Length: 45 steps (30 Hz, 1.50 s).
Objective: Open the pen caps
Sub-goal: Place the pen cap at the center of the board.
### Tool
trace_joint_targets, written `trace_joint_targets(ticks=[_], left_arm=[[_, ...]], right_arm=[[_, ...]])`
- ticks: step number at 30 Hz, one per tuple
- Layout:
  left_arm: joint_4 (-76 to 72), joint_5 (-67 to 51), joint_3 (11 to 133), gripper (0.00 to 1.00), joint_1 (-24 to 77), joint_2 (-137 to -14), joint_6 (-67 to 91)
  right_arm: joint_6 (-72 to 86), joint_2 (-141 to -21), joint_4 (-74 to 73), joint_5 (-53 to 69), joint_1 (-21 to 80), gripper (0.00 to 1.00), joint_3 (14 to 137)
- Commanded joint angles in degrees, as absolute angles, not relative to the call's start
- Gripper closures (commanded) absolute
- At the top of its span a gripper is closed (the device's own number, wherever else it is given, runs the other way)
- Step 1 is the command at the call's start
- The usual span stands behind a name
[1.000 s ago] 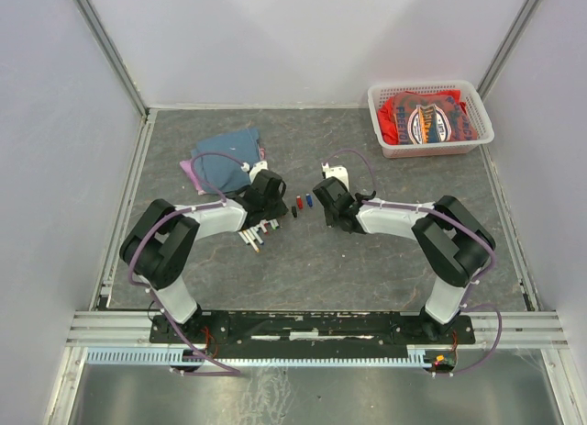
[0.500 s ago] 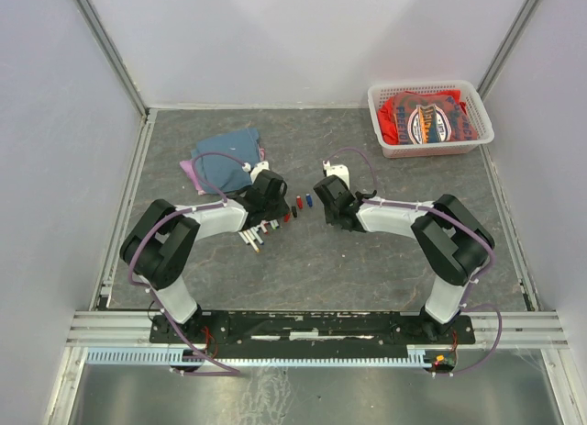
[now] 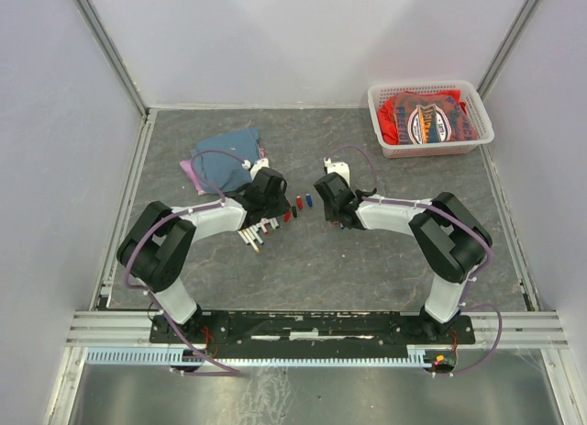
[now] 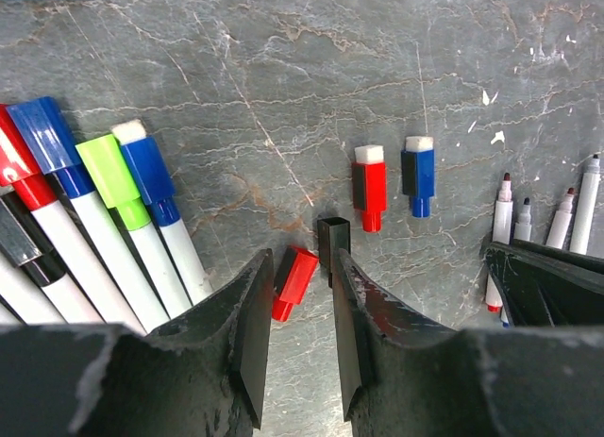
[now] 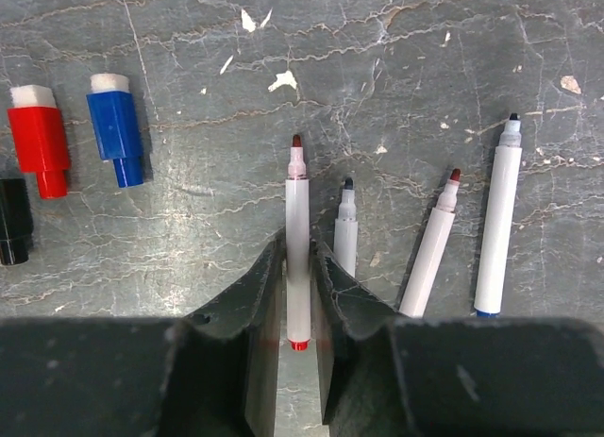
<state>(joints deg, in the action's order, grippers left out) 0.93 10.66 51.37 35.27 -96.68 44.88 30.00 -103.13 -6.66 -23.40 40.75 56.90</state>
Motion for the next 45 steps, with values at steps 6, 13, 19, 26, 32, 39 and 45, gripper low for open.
trace_joint_targets(ticks=[6, 13, 19, 26, 32, 39, 45], left_arm=[[-0.1, 12.3, 52.9, 0.61, 35.8, -93.2, 43.7], [-0.3, 13.4, 54.0, 0.61, 36.6, -92.8, 43.9], [-0.3, 15.0, 54.2, 0.61, 37.2, -90.9, 44.0], [0.3, 16.3, 54.6, 0.60, 37.3, -89.0, 43.5], [0.3, 16.8, 54.3, 0.59, 37.3, -88.0, 43.4], [0.4, 17.2, 54.5, 0.57, 37.3, -87.2, 43.5], [1.8, 19.3, 55.0, 0.54, 37.3, -84.3, 42.8]], right_arm=[[29.3, -103.4, -9.2, -25.4, 40.0, 0.74, 56.7], [28.5, -101.8, -11.5, -26.8, 39.5, 0.74, 56.4], [28.4, -101.0, -10.7, -26.2, 39.3, 0.73, 55.7], [28.4, -99.6, -10.3, -25.7, 39.3, 0.72, 56.1], [28.4, -98.3, -10.5, -25.7, 39.3, 0.72, 56.1], [27.7, -96.1, -10.4, -25.6, 39.3, 0.70, 55.8], [26.7, -92.3, -9.8, -23.8, 39.4, 0.63, 55.6]])
